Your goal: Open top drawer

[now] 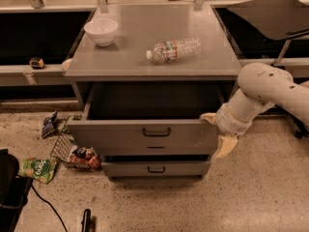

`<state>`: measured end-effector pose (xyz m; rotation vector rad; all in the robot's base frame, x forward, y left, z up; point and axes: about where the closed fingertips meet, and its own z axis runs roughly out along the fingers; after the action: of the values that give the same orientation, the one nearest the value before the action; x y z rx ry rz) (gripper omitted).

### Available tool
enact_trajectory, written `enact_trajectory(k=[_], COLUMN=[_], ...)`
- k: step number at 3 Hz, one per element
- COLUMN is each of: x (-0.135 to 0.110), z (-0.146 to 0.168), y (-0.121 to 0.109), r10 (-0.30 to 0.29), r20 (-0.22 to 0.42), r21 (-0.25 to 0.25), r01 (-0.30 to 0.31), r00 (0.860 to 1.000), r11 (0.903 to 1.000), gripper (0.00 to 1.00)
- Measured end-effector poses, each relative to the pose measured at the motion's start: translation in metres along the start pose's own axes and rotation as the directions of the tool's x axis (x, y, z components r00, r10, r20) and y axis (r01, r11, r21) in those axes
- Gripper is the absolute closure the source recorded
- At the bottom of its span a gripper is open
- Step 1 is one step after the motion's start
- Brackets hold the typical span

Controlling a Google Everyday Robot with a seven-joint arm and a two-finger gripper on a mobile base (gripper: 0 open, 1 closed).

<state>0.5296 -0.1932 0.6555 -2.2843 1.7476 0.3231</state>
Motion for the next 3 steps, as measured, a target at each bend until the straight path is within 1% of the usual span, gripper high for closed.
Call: enact_trajectory(k=[2, 3], x=[-0.0081, -0.0095], z=[-0.0119, -0.0132], y=[0.0037, 0.0036], r10=[-0.011, -0.011], r20=[-0.003, -0.003], r21=[0.005, 0.005], r01=[0.011, 0.011], r00=[1.000, 1.000], r11=[0.9999, 0.9999], gripper=[0.88, 1.00])
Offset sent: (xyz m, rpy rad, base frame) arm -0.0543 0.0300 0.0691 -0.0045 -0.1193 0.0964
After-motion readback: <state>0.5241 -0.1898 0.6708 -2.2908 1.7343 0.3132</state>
